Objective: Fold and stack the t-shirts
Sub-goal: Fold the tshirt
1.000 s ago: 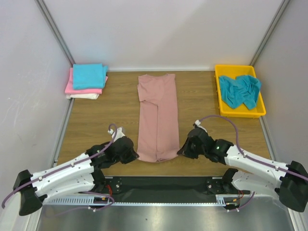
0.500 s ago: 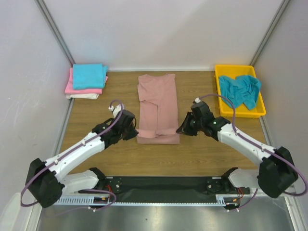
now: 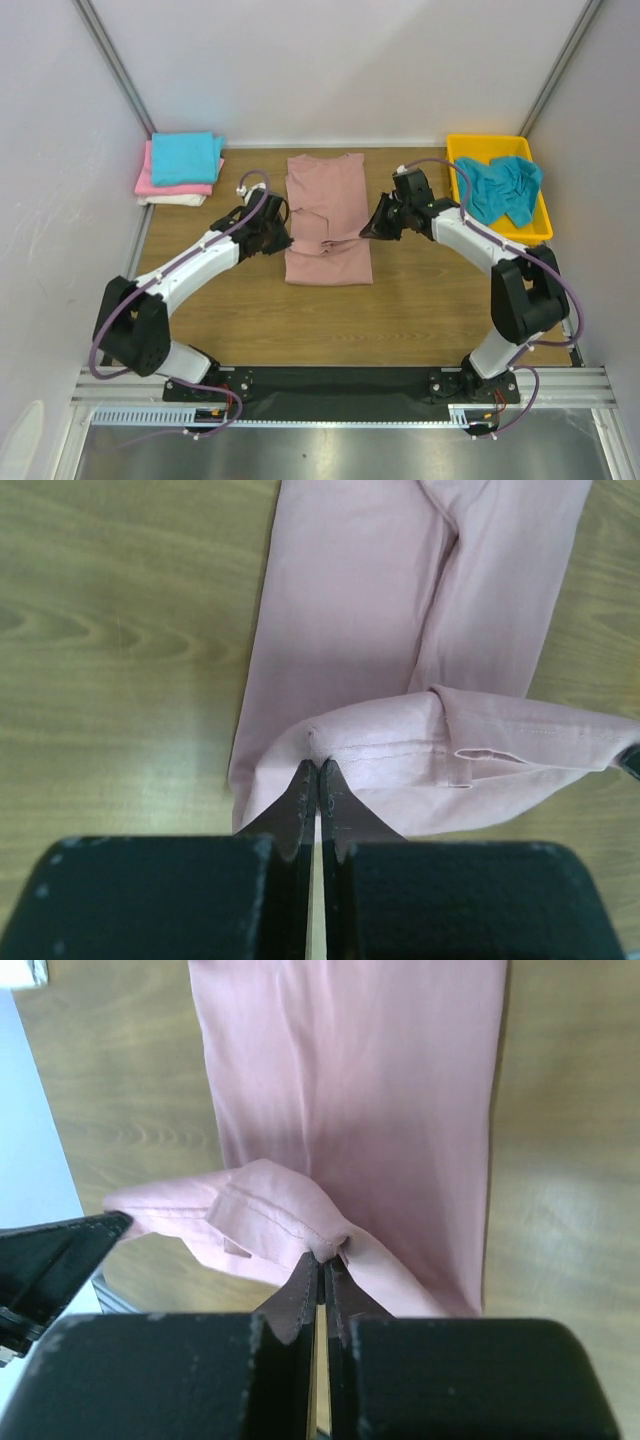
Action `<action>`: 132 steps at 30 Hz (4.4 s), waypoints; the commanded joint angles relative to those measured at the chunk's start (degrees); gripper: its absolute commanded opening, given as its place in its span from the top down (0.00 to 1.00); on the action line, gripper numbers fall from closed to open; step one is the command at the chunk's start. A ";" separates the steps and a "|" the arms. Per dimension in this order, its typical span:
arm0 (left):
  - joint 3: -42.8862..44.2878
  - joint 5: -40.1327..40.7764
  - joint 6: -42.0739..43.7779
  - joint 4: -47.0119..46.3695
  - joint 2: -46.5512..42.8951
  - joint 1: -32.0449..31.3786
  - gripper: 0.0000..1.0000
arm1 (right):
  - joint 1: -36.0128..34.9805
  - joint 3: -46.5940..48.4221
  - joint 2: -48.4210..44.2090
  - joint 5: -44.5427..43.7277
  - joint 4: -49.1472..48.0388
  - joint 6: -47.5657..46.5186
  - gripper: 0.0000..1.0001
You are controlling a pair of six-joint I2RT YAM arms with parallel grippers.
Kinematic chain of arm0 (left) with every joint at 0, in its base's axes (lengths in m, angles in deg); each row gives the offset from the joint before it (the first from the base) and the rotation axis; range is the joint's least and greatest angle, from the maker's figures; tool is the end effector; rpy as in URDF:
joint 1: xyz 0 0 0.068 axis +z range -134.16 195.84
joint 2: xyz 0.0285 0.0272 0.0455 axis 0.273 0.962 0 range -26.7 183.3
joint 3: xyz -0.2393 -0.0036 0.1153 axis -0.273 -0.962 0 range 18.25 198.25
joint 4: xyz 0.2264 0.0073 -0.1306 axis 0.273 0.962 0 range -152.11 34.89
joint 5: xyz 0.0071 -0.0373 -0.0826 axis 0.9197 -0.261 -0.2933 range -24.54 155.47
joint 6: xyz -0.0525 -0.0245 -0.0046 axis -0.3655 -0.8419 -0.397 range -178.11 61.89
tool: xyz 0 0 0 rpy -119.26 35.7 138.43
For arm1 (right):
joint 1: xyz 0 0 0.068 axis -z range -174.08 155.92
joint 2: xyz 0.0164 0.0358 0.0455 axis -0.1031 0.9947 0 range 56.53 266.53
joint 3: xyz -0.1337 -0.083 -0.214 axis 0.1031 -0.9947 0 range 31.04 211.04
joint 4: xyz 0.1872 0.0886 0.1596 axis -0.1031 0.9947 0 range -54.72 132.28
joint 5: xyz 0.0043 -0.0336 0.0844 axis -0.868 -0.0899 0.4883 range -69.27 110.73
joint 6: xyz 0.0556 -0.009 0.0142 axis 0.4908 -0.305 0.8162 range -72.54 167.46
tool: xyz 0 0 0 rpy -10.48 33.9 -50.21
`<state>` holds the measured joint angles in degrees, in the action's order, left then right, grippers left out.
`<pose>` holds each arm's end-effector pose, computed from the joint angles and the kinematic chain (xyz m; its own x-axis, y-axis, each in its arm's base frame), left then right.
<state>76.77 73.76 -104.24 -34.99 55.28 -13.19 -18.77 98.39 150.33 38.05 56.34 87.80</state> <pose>0.2704 -0.1432 0.2361 -0.7565 -0.3960 -0.5205 -0.2095 0.9007 -0.3806 0.3218 0.1618 0.2302 -0.8871 0.2723 -0.3727 -0.0095 0.7966 0.6045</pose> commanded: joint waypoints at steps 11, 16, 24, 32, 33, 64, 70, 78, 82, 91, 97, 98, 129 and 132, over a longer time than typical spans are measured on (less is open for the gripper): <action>13.81 -3.02 4.56 -2.94 15.39 4.43 1.00 | 5.17 13.94 14.30 5.35 1.09 -6.06 1.00; 16.45 -3.37 4.56 -2.86 19.09 5.66 1.00 | 6.40 16.23 18.51 6.94 0.91 -6.32 1.00; 18.29 -4.69 4.38 -3.56 24.28 6.19 0.99 | 7.20 21.06 23.71 7.99 1.79 -7.64 1.00; 21.19 -5.74 5.96 -4.61 27.36 8.47 0.83 | 8.60 24.58 26.17 8.87 2.94 -8.87 0.72; 21.19 -6.09 6.40 -5.57 27.36 8.91 0.77 | 8.95 24.76 26.08 8.96 2.33 -8.87 0.66; -1.65 -26.49 0.96 -43.35 17.69 6.80 0.25 | 4.65 10.26 19.58 9.84 -25.53 6.32 0.43; 2.46 -24.83 0.78 -46.63 25.07 8.03 0.25 | 4.65 10.17 21.69 7.38 -28.70 8.62 0.42; 9.06 -24.38 0.16 -46.80 32.37 10.40 0.25 | 5.09 11.40 23.97 6.15 -28.79 9.32 0.42; 13.01 -23.77 -0.01 -45.75 35.09 10.93 0.25 | 5.26 12.10 24.68 5.88 -28.71 9.15 0.42; 16.01 -22.62 3.23 -41.00 32.65 11.55 0.25 | 4.56 14.38 24.68 7.02 -28.00 8.27 0.43; 16.63 -19.30 8.16 -31.79 24.21 12.07 0.25 | 0.97 16.67 23.97 12.46 -28.88 5.72 0.44; 16.28 -18.67 8.60 -30.21 23.24 12.34 0.25 | 0.17 17.11 24.41 13.43 -28.71 5.37 0.45; -1.83 -19.46 10.89 -25.27 5.30 17.87 0.21 | -2.12 23.78 33.37 14.32 -34.16 -0.61 0.43; -2.71 -19.90 10.62 -25.79 5.13 17.87 0.21 | -2.21 25.64 36.71 13.62 -33.01 -1.92 0.43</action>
<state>75.04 55.62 -94.90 -58.25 63.23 4.27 -20.74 120.88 185.97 52.85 25.24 87.62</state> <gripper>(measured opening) 0.791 0.571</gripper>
